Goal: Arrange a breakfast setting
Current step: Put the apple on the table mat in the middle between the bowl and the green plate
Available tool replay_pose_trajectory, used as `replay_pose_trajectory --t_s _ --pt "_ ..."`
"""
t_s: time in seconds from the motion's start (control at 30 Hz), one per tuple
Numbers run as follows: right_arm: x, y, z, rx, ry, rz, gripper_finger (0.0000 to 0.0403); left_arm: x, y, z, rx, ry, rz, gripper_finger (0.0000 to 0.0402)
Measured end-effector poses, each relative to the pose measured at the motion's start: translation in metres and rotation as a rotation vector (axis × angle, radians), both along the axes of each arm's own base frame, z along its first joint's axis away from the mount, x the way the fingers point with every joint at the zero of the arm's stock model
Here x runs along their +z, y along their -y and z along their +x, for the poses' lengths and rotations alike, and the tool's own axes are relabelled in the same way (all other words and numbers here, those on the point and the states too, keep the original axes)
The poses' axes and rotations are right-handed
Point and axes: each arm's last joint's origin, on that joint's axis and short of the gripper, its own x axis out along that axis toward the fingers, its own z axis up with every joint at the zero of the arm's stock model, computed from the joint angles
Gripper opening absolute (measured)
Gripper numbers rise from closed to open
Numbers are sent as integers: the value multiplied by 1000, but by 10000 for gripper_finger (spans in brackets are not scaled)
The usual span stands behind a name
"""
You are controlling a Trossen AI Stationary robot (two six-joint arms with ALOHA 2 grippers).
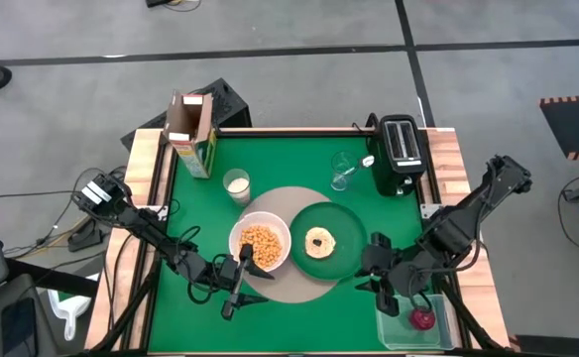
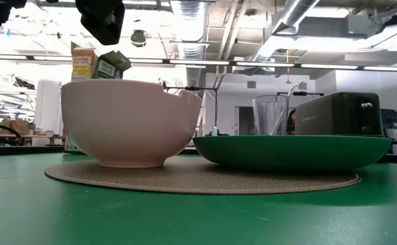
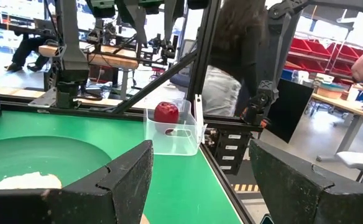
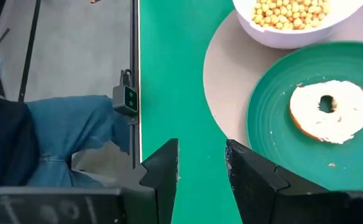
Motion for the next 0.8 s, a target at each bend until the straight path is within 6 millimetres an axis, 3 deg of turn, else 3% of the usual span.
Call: replay_pose_trajectory --t_s 0.33,0.63,0.8 --pt "-6 11 10 -47 -35 -30 170 0 0 0 -1 0 -1 251" --pt "-13 15 3 -112 -143 -42 260 0 0 0 -1 -1 -4 251" --pt "-14 16 1 -120 -166 -53 291 0 0 0 -2 -1 -3 251"
